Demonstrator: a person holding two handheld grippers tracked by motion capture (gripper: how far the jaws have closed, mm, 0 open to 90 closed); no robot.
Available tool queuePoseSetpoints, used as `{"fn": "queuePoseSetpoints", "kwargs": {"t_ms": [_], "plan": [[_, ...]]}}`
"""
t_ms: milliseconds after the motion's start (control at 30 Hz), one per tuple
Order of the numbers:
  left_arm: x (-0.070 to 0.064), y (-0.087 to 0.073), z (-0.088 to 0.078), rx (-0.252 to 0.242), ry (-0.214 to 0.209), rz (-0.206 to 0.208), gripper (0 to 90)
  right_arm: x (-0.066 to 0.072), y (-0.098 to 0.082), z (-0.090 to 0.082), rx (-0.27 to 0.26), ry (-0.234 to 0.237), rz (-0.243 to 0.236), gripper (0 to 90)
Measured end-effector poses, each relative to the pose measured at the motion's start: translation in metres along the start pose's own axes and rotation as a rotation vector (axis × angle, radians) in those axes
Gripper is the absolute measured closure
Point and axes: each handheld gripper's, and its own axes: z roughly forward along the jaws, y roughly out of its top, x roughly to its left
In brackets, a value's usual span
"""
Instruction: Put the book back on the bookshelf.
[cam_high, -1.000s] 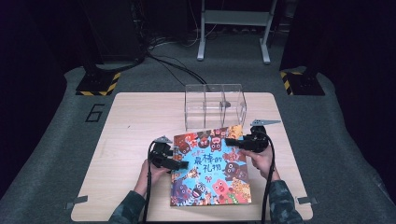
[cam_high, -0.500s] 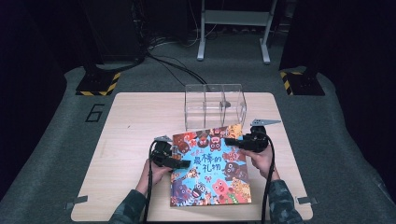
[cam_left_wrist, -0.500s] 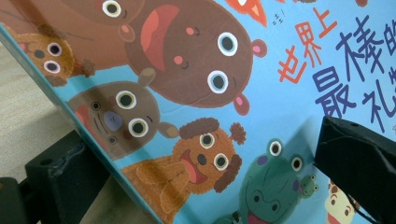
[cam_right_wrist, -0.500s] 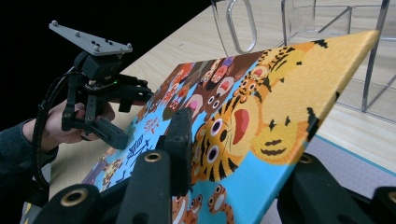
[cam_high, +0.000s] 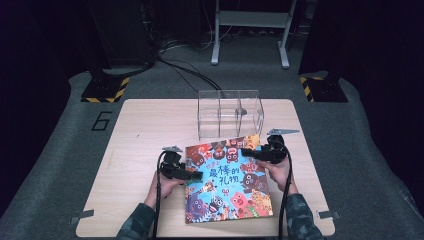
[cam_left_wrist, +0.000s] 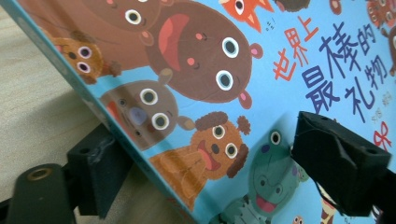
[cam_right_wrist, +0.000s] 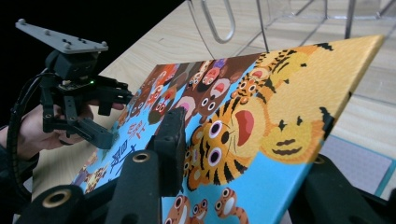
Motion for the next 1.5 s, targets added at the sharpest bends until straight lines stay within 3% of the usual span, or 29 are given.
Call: {"fn": "queuePoseSetpoints", "kwargs": {"t_ms": [100,333,433,733,1167,1333,1367,1500], "plan": [[-0.001,0.000,0.001,-0.002,0.006,0.004,18.8,-0.003,-0.002,0.001,0.027,-0.052,0.042,53.5],[-0.002,0.001,-0.005,-0.035,0.009,0.008,25.8,-0.006,-0.004,0.001,0.032,-0.067,0.072,52.1],[0.000,0.001,-0.009,-0.059,-0.004,0.010,32.9,-0.009,-0.005,0.000,0.031,-0.077,0.085,51.1],[-0.004,0.006,-0.015,-0.076,0.019,0.043,37.0,-0.010,-0.001,0.002,0.056,-0.104,0.119,47.5],[-0.008,0.013,-0.029,-0.099,0.037,0.077,41.8,0.006,0.015,0.007,0.076,-0.177,0.097,38.1],[-0.009,0.015,-0.035,-0.098,0.035,0.089,43.3,0.008,0.019,0.008,0.072,-0.176,0.087,37.1],[-0.010,0.015,-0.036,-0.110,0.044,0.091,43.6,0.008,0.021,0.009,0.061,-0.170,0.065,36.5],[-0.016,0.021,-0.045,-0.113,0.059,0.119,44.3,0.009,0.025,0.011,0.046,-0.168,0.065,34.0]]}}
